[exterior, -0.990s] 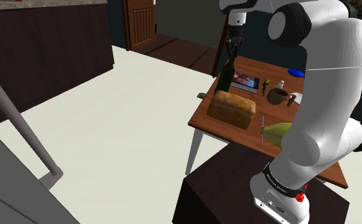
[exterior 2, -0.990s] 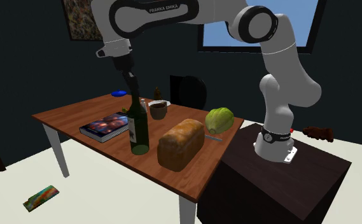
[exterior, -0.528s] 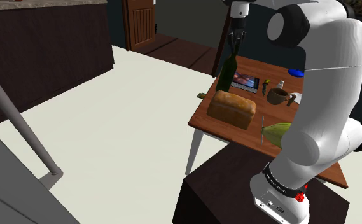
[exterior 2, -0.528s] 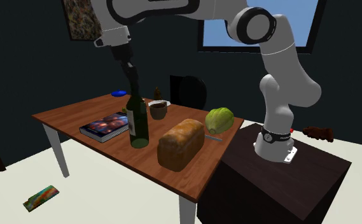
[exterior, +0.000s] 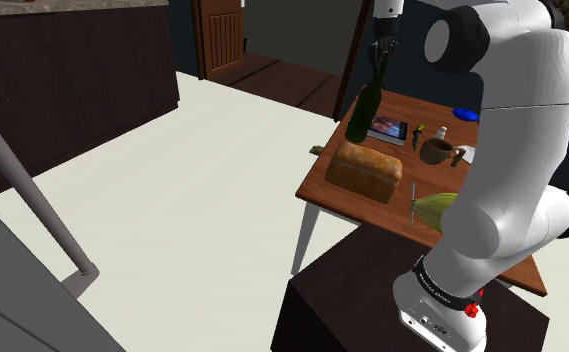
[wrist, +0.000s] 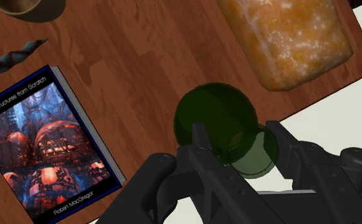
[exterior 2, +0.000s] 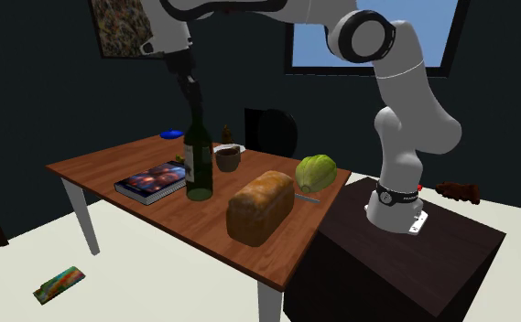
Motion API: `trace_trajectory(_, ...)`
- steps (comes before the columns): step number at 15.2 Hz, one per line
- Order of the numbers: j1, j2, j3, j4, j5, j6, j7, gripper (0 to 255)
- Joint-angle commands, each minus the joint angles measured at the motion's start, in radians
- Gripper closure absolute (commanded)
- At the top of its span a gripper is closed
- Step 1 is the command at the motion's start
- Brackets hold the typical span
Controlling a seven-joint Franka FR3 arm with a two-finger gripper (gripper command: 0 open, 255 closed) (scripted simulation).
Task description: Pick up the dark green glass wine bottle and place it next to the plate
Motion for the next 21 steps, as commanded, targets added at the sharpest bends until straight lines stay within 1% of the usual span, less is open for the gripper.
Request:
trace_trajectory(1,-0.016,-0.043,-0.012,-0.072,-0.011,0.034,-0.032,255)
trace_trajectory(6,-0.07,-0.111,-0.044,-0.182,-0.033,0.092,-0.121,255)
trace_trajectory(11,-0.133,-0.147,-0.078,-0.241,-0.046,0.133,-0.218,255)
trace_trajectory(16,-0.205,-0.153,-0.112,-0.26,-0.049,0.164,-0.32,255)
trace_trajectory(21,-0.285,-0.132,-0.145,-0.24,-0.04,0.183,-0.428,255)
